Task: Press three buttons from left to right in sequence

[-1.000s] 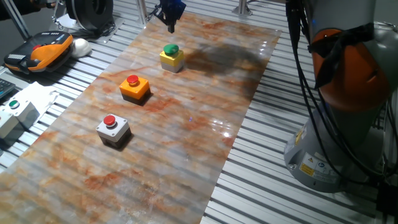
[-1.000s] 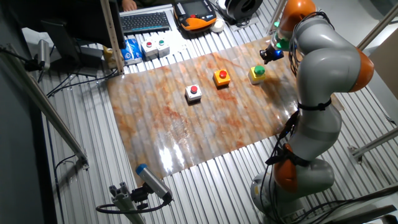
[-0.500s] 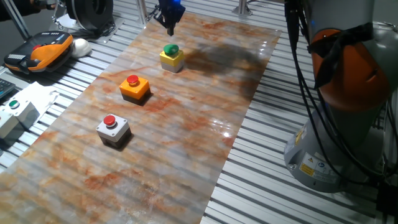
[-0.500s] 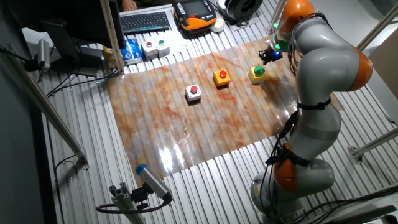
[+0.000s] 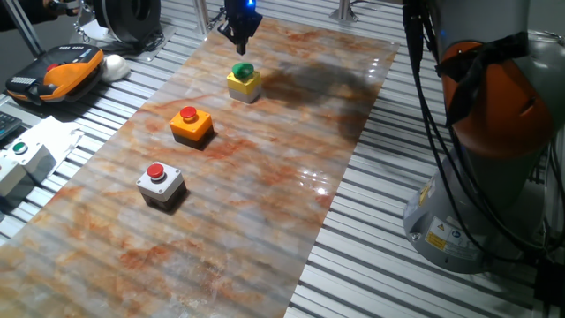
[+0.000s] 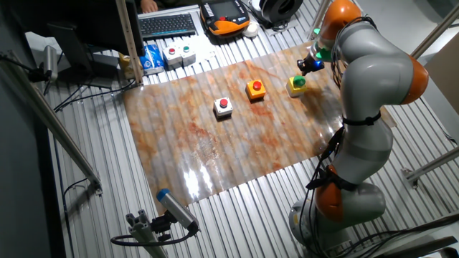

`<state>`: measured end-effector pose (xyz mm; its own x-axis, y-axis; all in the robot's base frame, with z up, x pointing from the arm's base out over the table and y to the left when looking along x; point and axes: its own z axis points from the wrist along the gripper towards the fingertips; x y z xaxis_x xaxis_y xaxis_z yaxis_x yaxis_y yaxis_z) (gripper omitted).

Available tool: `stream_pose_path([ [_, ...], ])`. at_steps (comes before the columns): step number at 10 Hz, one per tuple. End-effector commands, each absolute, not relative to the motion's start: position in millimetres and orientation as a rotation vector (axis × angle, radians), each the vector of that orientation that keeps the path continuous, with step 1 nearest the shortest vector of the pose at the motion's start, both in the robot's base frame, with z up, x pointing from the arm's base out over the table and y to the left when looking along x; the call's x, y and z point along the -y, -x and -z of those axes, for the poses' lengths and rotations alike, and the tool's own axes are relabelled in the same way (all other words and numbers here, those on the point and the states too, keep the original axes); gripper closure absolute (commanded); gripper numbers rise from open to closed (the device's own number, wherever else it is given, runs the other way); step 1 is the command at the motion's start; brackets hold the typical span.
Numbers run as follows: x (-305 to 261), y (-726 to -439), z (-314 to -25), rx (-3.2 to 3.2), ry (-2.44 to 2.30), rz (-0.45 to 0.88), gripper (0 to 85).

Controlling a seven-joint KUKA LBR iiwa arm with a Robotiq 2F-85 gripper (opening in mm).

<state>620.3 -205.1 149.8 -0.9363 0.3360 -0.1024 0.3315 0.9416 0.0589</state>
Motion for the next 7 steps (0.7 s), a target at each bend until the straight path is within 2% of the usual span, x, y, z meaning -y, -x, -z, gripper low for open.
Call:
stream_pose_path([
  [1, 205.1, -619.4, -149.5, -2.986, -0.513, -0.061, 85.0],
  [7, 199.2, -615.3, -143.0, -2.977, -0.518, -0.064, 85.0],
])
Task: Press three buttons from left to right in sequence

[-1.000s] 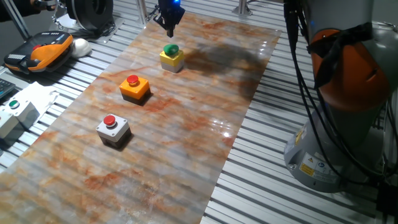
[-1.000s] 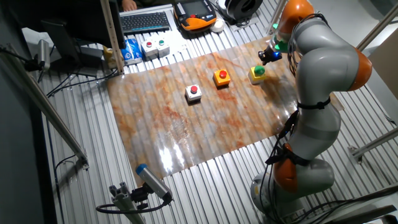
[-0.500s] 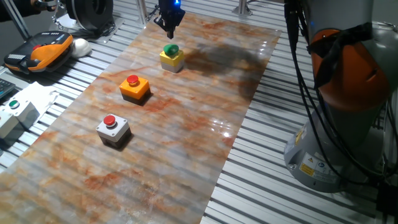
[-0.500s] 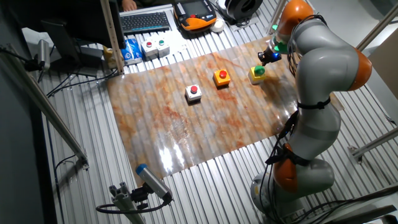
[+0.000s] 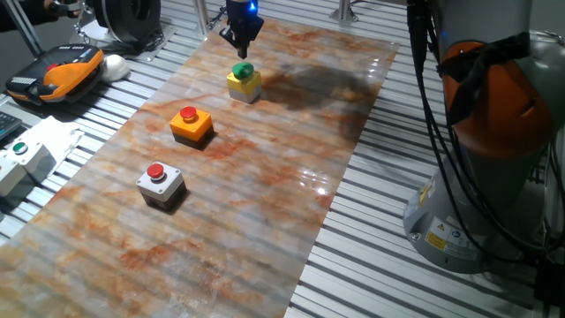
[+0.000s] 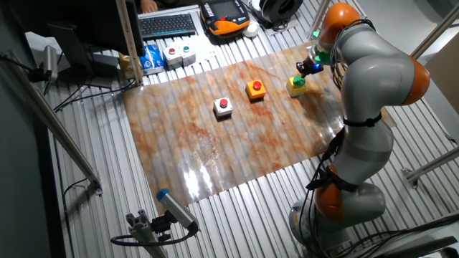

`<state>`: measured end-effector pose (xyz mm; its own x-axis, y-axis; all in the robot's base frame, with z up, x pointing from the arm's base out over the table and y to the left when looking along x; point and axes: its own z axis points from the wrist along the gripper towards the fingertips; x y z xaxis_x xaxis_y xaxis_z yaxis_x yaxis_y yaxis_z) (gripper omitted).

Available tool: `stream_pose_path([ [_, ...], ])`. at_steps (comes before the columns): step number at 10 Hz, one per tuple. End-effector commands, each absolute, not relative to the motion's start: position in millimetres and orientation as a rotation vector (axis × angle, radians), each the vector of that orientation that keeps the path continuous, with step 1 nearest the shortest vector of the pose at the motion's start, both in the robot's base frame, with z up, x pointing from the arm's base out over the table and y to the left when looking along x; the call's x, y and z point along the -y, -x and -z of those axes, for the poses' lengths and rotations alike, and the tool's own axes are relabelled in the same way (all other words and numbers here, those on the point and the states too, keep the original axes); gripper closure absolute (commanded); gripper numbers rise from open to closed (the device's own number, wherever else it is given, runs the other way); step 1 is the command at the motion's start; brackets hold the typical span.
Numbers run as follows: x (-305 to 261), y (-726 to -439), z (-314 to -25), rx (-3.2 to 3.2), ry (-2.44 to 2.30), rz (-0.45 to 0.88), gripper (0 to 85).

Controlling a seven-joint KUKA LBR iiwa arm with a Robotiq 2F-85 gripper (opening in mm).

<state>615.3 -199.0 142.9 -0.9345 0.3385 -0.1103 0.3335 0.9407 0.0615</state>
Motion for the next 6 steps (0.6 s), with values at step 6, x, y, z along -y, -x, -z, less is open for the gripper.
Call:
stream_pose_path([
  [6, 202.1, -615.7, -136.5, -2.974, -0.505, -0.063, 85.0],
])
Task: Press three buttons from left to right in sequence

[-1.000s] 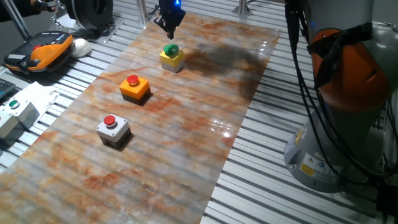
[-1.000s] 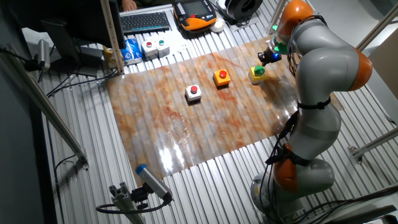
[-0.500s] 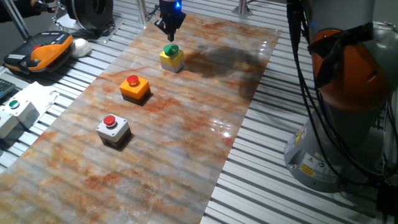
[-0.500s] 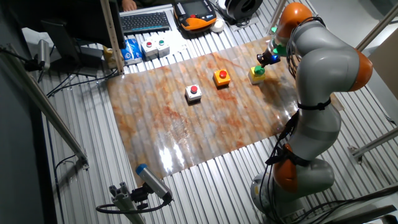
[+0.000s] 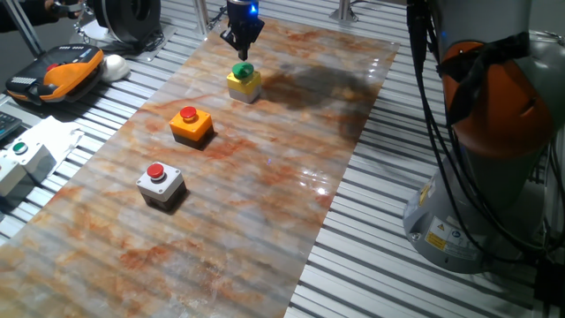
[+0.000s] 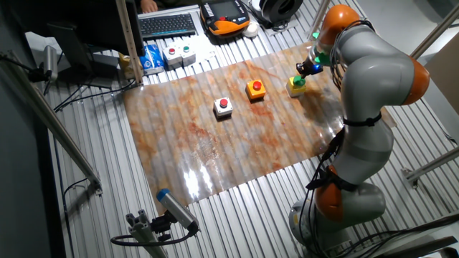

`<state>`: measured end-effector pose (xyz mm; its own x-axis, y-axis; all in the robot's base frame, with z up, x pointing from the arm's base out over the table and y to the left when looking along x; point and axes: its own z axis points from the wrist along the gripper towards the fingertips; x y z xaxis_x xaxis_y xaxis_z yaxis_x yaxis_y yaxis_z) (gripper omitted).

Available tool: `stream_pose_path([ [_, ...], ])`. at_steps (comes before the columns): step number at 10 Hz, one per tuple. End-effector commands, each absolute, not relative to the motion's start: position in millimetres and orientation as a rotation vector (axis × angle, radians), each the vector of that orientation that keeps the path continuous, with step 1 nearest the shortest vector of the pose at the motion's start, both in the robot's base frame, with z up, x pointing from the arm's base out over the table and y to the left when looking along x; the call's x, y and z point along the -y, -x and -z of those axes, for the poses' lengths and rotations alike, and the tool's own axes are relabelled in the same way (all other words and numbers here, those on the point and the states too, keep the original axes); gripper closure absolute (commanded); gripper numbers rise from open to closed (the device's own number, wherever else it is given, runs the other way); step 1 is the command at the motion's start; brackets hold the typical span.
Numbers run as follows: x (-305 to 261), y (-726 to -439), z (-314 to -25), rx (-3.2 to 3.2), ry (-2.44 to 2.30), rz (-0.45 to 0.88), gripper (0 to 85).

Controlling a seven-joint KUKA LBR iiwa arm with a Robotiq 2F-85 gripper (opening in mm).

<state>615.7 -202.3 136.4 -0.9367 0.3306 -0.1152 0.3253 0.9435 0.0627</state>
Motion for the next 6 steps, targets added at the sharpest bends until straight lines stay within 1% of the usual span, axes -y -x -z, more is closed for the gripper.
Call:
stream_pose_path([
  [1, 202.8, -615.7, -136.0, -2.973, -0.502, -0.067, 85.0],
  [6, 203.8, -616.4, -124.7, -2.965, -0.498, -0.074, 85.0],
])
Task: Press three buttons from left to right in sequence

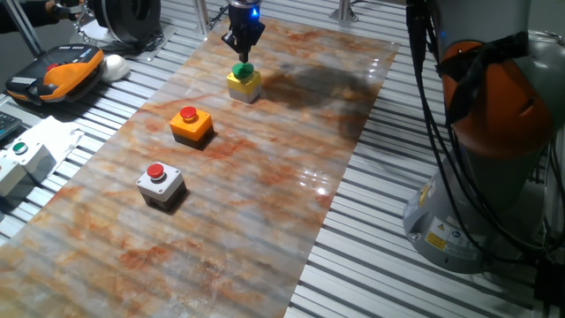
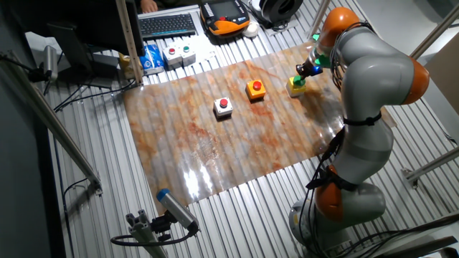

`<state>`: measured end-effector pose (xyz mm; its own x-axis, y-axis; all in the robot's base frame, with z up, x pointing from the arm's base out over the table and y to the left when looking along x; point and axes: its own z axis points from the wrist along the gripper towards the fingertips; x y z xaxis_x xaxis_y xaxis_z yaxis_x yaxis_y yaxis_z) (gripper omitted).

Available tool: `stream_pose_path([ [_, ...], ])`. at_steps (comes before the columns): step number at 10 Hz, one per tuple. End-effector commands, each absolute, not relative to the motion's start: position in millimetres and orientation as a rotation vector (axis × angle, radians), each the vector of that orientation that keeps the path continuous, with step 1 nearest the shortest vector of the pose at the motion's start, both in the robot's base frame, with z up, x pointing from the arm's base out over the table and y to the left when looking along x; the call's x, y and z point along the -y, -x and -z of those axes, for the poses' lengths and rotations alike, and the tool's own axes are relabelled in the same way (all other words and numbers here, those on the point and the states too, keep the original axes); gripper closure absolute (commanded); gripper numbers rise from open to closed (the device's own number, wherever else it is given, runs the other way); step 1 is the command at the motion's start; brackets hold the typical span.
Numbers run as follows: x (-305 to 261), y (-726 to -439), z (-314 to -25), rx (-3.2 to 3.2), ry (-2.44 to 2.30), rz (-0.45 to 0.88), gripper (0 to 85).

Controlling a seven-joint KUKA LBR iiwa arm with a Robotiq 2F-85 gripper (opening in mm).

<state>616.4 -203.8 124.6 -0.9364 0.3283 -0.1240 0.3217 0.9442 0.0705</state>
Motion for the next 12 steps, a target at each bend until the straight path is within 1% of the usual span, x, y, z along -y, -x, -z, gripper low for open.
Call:
stream_pose_path([
  [1, 203.7, -616.5, -123.4, -2.963, -0.497, -0.074, 85.0],
  [12, 204.2, -619.5, -111.6, -2.955, -0.495, -0.086, 85.0],
])
